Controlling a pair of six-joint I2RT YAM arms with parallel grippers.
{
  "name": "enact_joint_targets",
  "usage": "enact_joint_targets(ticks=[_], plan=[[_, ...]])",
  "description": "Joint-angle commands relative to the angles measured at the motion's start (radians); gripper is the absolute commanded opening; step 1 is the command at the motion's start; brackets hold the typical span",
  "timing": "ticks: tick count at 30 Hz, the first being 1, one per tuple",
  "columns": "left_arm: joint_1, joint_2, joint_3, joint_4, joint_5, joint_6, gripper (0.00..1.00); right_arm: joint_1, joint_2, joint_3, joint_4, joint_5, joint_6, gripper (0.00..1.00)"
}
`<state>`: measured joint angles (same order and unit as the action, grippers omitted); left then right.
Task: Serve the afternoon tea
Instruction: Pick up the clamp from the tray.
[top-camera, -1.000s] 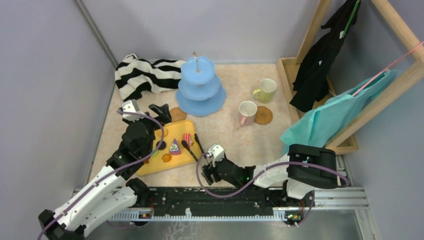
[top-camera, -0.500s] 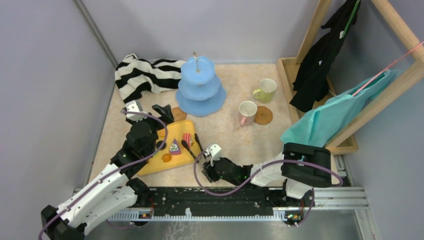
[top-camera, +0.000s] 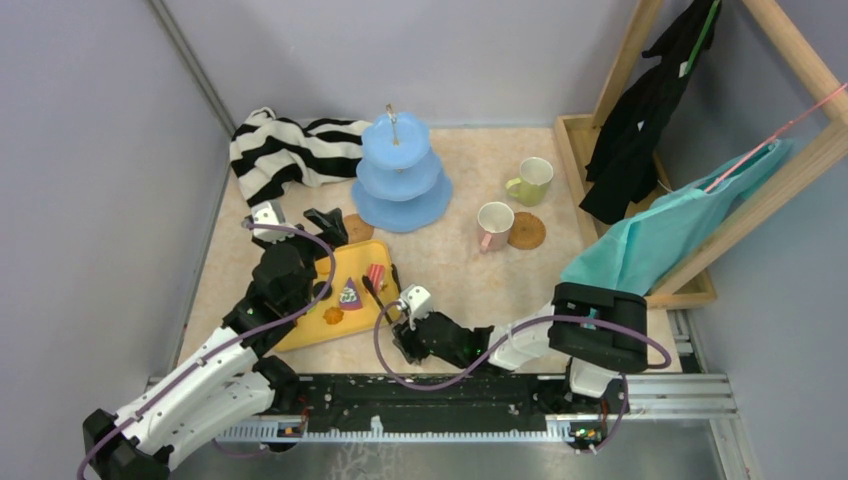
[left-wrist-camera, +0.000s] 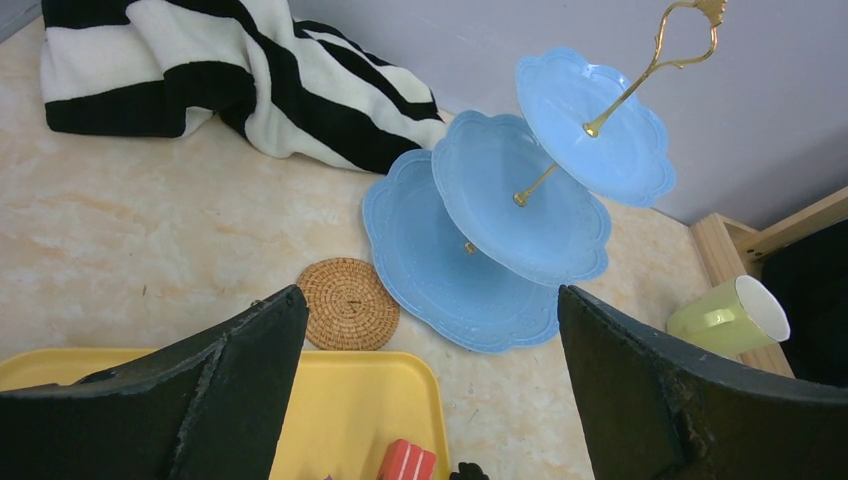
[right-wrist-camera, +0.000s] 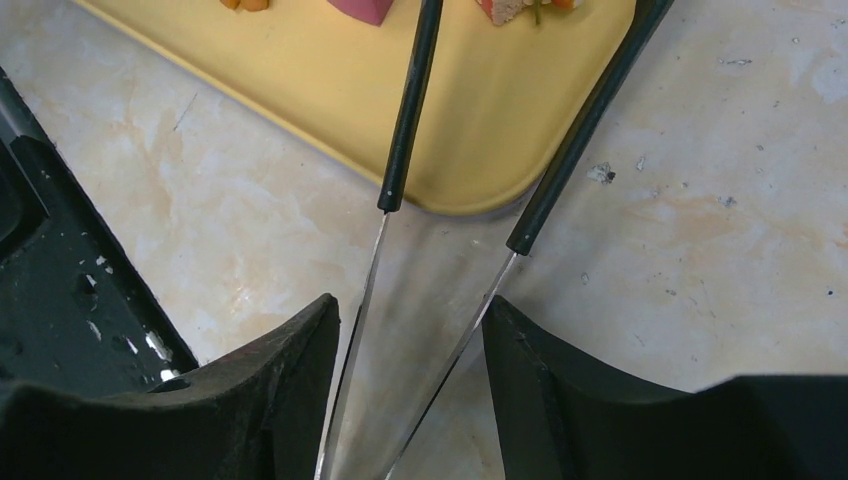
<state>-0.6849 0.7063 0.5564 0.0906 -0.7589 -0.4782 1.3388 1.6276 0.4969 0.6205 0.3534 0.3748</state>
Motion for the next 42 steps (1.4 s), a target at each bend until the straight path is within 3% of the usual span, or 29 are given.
enact_joint_targets(ticks=[1, 13, 19, 26, 42], plan=[[-0.005, -0.011, -0.010, 0.033, -0.008, 0.006, 0.99, -0.004, 0.017, 0.059, 0.016, 0.022, -0.024, 0.55], [-0.005, -0.022, -0.021, 0.037, -0.003, 0.001, 0.99, -0.004, 0.034, 0.125, -0.094, -0.029, -0.050, 0.39], [-0.005, -0.031, -0.019, 0.039, 0.002, 0.001, 0.99, -0.004, -0.017, 0.168, -0.202, -0.018, -0.039, 0.38], [-0.005, -0.030, -0.015, 0.046, 0.007, 0.003, 0.99, -0.003, -0.012, 0.295, -0.447, 0.024, 0.001, 0.38], [-0.005, -0.043, -0.006, 0.039, -0.001, 0.001, 0.99, -0.017, 0.057, 0.467, -0.686, 0.077, 0.063, 0.38]])
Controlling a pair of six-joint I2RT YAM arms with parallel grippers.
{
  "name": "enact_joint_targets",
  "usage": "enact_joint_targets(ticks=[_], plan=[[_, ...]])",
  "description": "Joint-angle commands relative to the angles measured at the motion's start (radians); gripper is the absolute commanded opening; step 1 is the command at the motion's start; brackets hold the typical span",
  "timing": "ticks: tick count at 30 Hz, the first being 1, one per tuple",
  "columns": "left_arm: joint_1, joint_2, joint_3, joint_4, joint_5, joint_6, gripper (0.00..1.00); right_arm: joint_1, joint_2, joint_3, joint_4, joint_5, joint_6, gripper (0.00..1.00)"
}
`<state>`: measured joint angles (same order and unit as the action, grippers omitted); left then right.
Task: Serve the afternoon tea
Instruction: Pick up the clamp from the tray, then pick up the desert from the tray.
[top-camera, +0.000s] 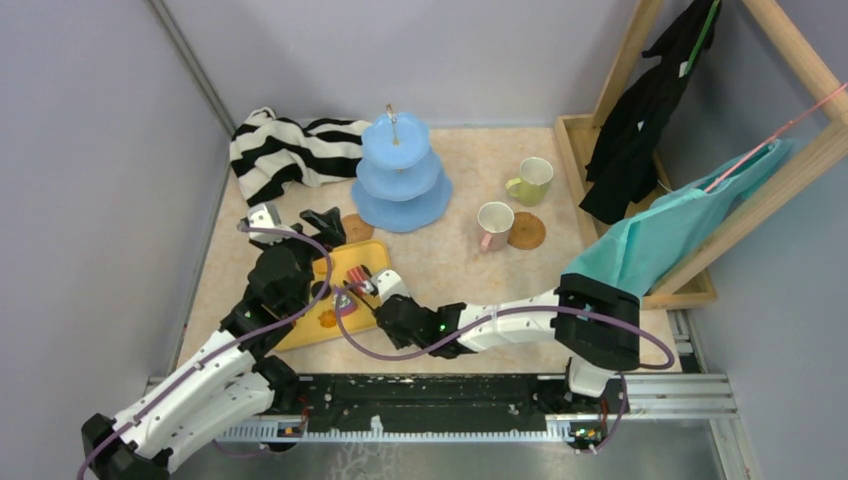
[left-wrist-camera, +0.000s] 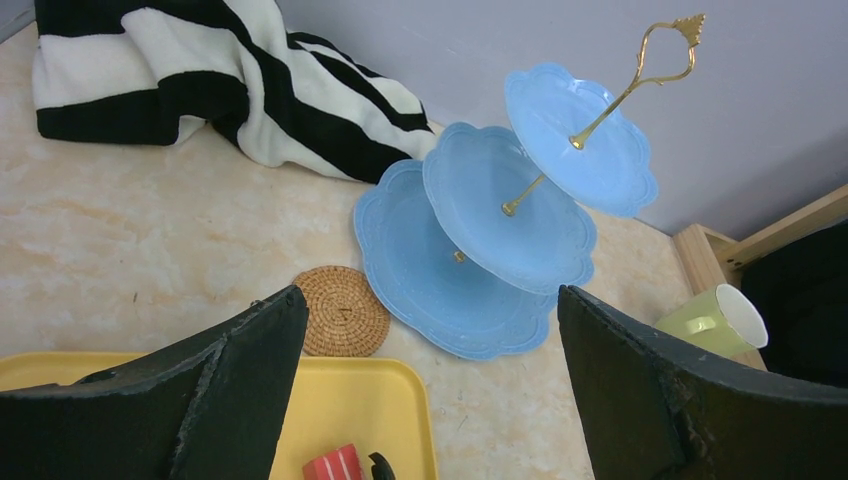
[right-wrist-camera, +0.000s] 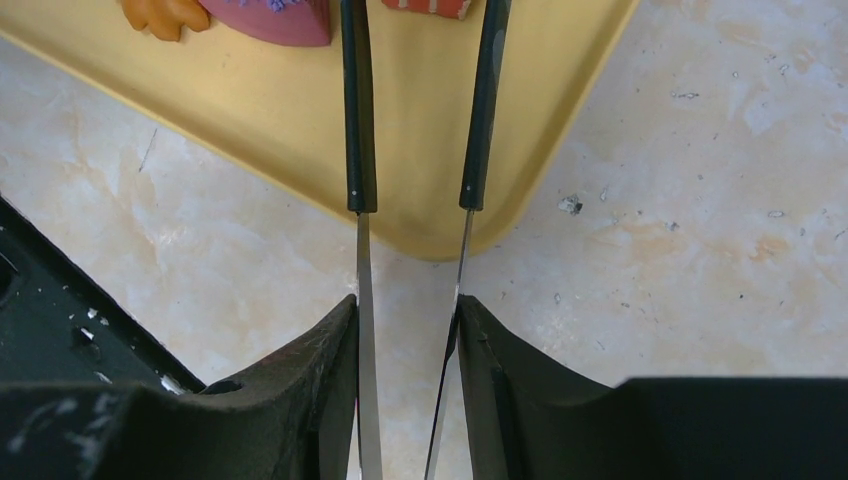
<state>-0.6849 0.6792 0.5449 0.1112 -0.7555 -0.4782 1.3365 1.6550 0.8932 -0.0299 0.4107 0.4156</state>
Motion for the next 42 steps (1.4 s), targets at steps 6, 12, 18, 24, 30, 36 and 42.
enact_joint_targets(ticks=[6, 12, 18, 24, 30, 36, 42], plan=[[-0.004, -0.024, 0.005, 0.014, -0.005, -0.004, 0.99, -0.022, 0.054, 0.102, -0.072, 0.010, 0.035, 0.39], [-0.004, -0.033, 0.000, 0.013, -0.007, -0.007, 0.99, -0.023, 0.057, 0.120, -0.097, 0.035, 0.037, 0.39], [-0.005, -0.036, -0.004, 0.012, -0.007, -0.008, 0.99, -0.025, 0.070, 0.136, -0.115, 0.039, 0.035, 0.38], [-0.004, -0.040, -0.011, 0.013, -0.005, -0.015, 0.99, -0.025, 0.066, 0.136, -0.133, 0.041, 0.033, 0.27], [-0.005, -0.045, -0.005, 0.011, -0.026, -0.015, 0.99, -0.025, 0.009, 0.094, -0.109, 0.062, 0.028, 0.24], [-0.005, -0.021, 0.018, 0.012, -0.057, -0.024, 0.99, -0.025, -0.128, 0.068, -0.132, 0.103, 0.005, 0.13], [-0.005, 0.009, 0.046, 0.013, -0.074, -0.028, 0.99, -0.025, -0.191, 0.082, -0.205, 0.161, -0.006, 0.13]])
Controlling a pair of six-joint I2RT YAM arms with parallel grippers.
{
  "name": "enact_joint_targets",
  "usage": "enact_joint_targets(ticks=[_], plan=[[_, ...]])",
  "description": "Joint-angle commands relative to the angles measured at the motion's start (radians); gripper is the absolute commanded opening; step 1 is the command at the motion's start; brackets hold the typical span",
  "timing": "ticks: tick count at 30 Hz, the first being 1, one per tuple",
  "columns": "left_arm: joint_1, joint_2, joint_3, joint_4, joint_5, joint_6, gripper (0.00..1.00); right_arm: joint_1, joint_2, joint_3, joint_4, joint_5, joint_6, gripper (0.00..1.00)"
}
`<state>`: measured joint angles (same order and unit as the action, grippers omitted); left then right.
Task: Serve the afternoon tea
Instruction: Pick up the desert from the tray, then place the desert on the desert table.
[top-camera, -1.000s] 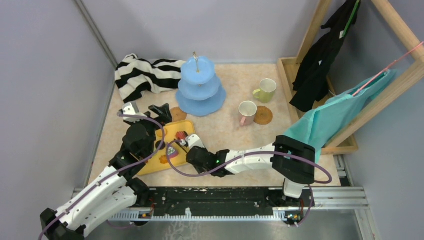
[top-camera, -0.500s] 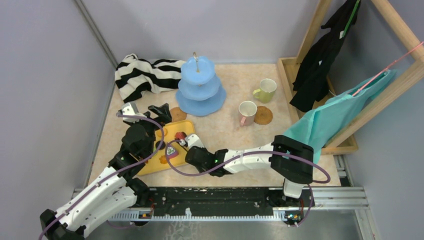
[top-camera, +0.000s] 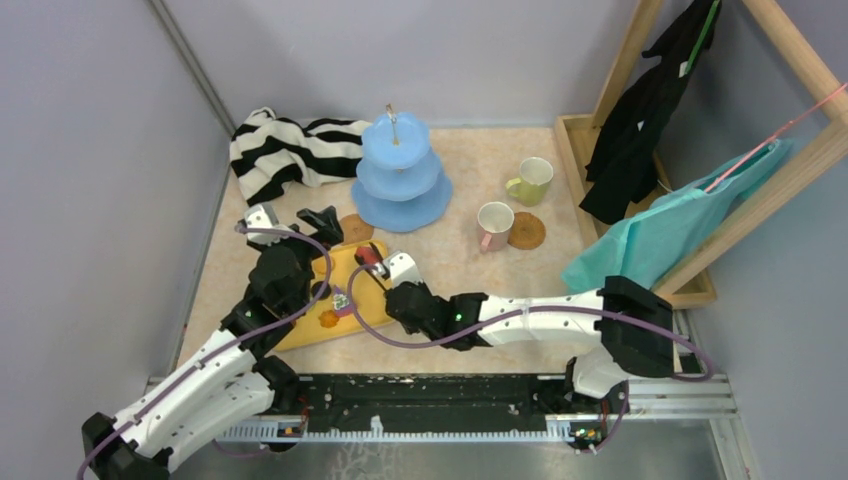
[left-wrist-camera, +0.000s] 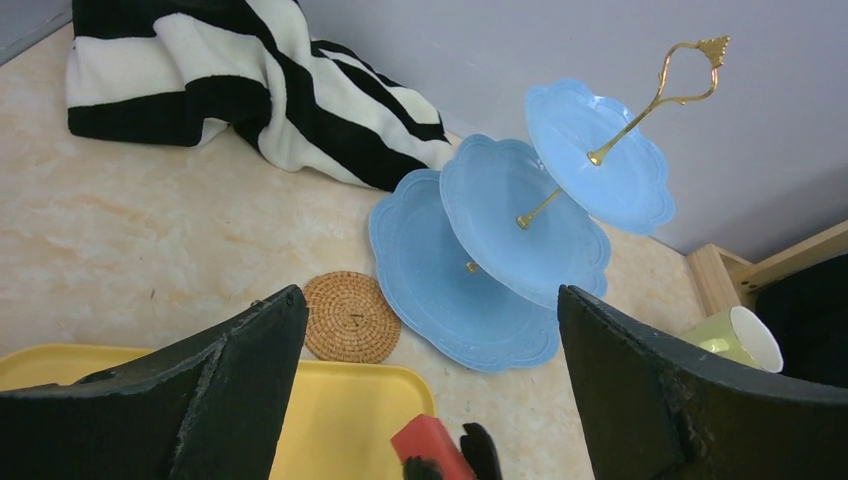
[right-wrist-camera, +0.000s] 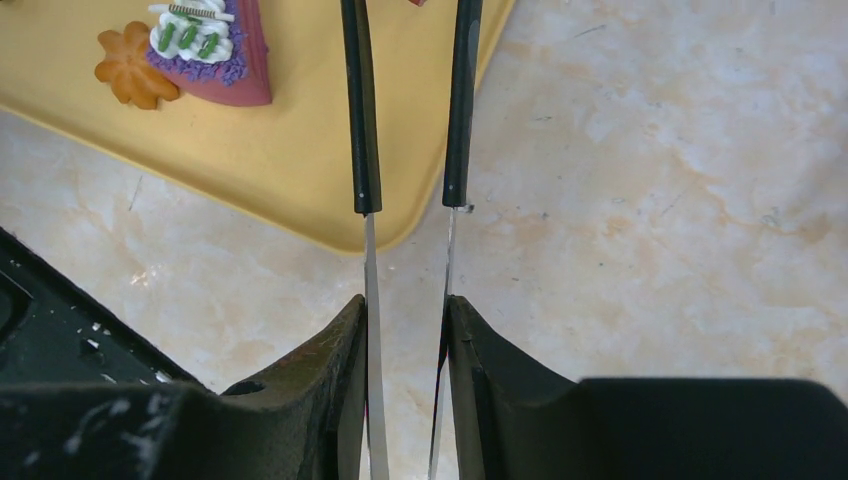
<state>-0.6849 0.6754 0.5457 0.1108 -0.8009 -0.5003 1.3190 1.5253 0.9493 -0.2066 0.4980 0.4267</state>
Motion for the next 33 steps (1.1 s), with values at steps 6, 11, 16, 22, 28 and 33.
enact_joint_targets(ticks=[6, 11, 16, 22, 28, 33], plan=[[-0.005, 0.028, 0.065, 0.013, -0.041, -0.003, 0.99, -0.009, -0.112, 0.058, -0.137, 0.169, -0.025, 0.13], [-0.004, 0.042, 0.072, 0.013, -0.033, -0.005, 0.99, -0.048, -0.159, 0.075, -0.213, 0.217, -0.034, 0.13], [-0.004, 0.050, 0.072, 0.012, -0.017, -0.018, 0.99, -0.118, -0.201, 0.088, -0.251, 0.224, -0.056, 0.13], [-0.004, 0.060, 0.075, 0.021, 0.002, -0.022, 0.99, -0.220, -0.197, 0.128, -0.263, 0.193, -0.102, 0.14], [-0.004, 0.070, 0.074, 0.033, 0.015, -0.025, 0.99, -0.322, -0.160, 0.186, -0.248, 0.141, -0.154, 0.14], [-0.004, 0.084, 0.074, 0.042, 0.021, -0.026, 0.99, -0.395, -0.106, 0.253, -0.242, 0.088, -0.195, 0.14]])
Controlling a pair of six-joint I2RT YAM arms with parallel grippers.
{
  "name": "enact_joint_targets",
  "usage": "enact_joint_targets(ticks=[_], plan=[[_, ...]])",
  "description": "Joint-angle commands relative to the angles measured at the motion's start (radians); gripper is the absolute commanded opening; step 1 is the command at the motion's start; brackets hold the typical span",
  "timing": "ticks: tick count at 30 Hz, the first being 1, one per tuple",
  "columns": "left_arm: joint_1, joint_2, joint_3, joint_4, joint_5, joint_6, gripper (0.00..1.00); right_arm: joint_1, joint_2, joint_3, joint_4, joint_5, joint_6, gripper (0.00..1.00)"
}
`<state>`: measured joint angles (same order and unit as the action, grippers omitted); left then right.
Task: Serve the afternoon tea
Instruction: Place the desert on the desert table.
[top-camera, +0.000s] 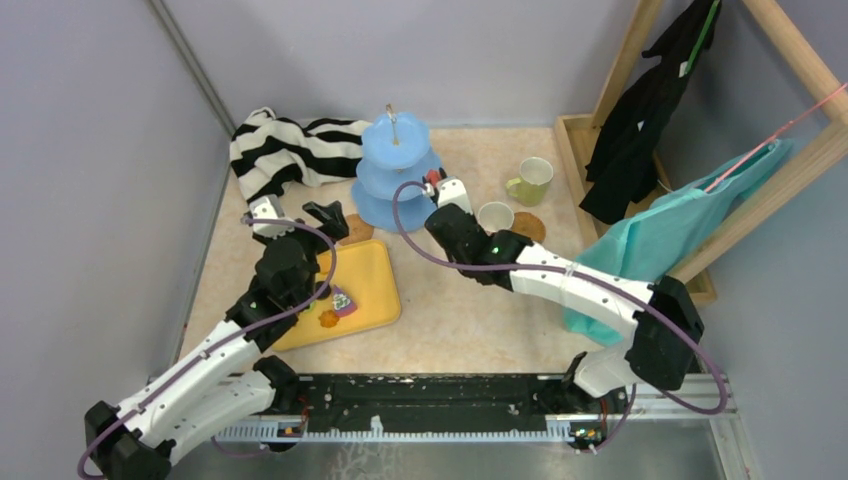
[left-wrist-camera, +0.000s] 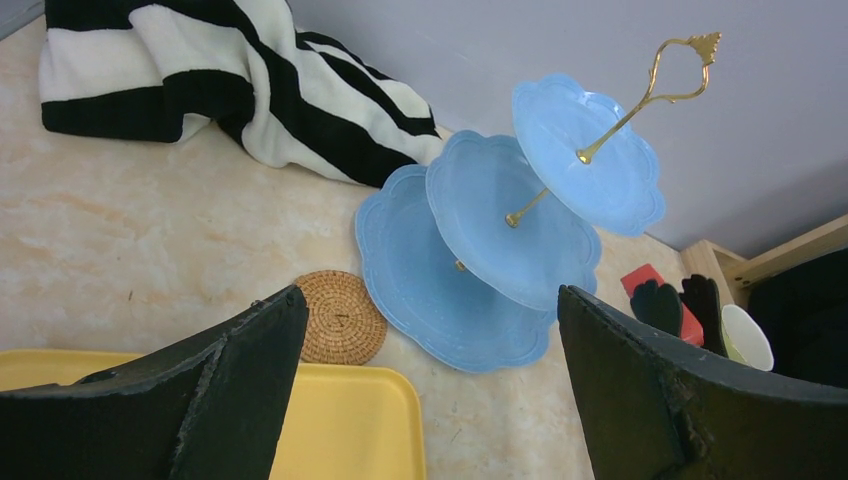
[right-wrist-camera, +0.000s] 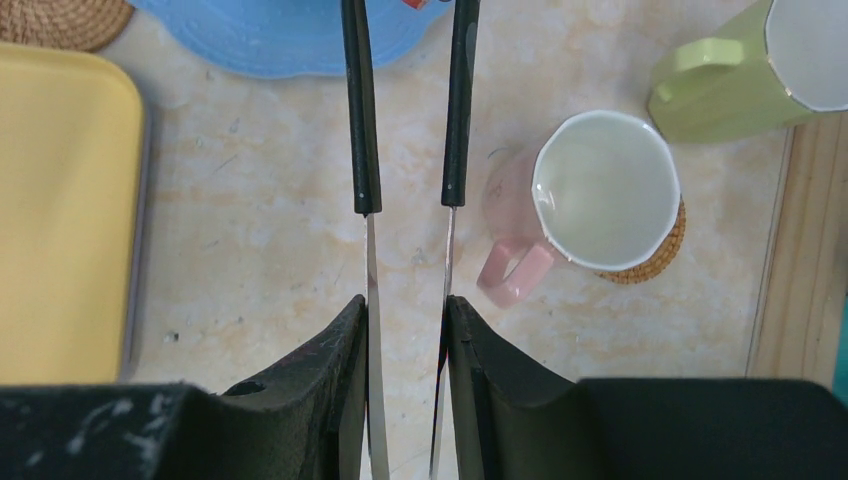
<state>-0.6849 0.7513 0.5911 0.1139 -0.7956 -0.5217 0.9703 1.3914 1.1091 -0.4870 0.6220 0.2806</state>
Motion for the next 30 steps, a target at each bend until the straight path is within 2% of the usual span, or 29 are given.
enact_joint_targets(ticks=[1, 9, 30], plan=[[-0.004, 0.010, 0.027, 0.040, 0.017, -0.004, 0.99, -0.057, 0.040, 0.108, 0.040, -0.042, -0.057, 0.14], [-0.004, 0.019, 0.025, 0.055, 0.019, 0.001, 0.99, -0.131, 0.148, 0.217, 0.030, -0.108, -0.100, 0.14], [0.002, 0.039, 0.021, 0.078, 0.026, -0.001, 0.99, -0.218, 0.361, 0.416, 0.021, -0.201, -0.151, 0.15]])
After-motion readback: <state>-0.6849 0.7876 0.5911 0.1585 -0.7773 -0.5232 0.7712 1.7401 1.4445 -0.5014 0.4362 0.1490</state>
